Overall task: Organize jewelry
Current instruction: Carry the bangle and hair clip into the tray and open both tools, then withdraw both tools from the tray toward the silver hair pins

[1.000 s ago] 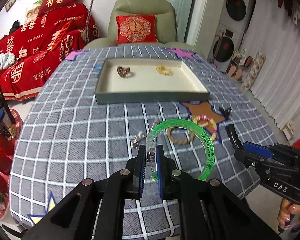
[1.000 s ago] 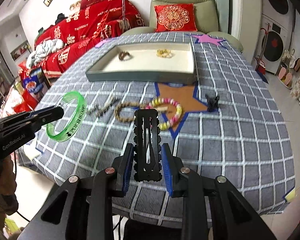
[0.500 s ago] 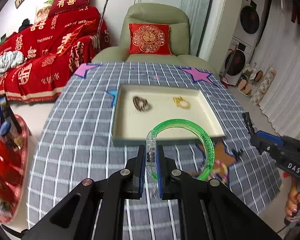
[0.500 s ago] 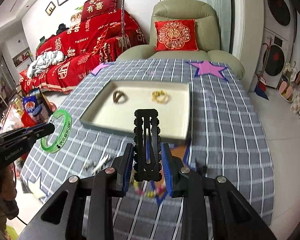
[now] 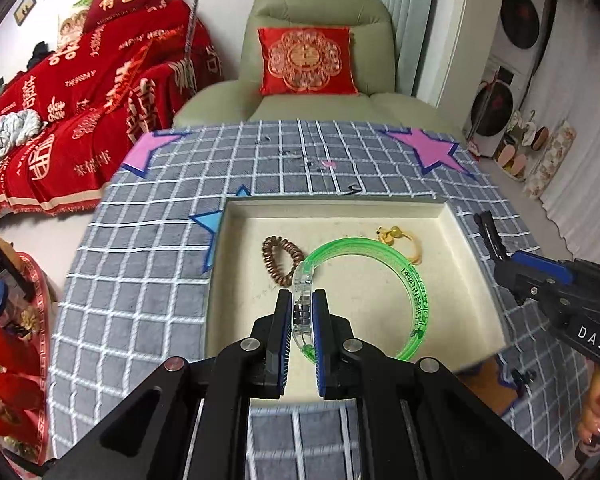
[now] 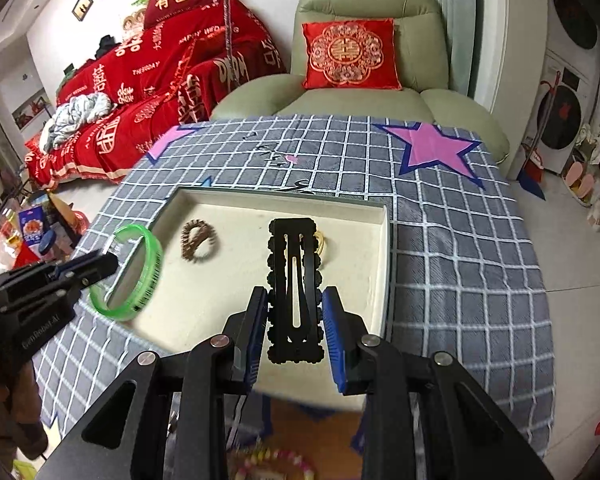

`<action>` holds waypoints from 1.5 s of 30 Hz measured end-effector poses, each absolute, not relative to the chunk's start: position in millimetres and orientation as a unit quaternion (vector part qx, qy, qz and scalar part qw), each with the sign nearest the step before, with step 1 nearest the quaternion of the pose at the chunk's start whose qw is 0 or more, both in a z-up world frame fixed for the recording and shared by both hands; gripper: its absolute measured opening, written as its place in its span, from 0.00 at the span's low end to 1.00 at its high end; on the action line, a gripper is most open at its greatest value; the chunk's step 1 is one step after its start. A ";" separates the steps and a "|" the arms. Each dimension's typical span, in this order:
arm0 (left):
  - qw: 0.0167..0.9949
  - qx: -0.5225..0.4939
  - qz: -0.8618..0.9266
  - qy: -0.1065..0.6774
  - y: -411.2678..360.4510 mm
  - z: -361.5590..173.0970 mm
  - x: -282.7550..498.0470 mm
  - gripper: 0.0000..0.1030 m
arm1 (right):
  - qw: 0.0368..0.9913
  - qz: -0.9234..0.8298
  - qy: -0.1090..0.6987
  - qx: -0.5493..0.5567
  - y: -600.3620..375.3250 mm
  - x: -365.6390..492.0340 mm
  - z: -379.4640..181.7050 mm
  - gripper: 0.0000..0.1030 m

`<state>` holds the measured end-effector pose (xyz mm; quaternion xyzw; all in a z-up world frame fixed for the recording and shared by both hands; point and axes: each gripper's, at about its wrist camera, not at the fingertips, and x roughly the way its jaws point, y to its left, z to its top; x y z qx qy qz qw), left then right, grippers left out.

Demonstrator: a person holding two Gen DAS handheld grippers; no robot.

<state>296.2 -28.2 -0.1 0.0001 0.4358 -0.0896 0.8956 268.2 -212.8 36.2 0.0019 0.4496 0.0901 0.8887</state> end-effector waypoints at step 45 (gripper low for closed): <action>0.899 0.043 -0.058 0.433 -48.7 -17.1 317.7 1.00 | 0.877 0.075 0.469 0.075 -232.8 295.2 7.2 0.59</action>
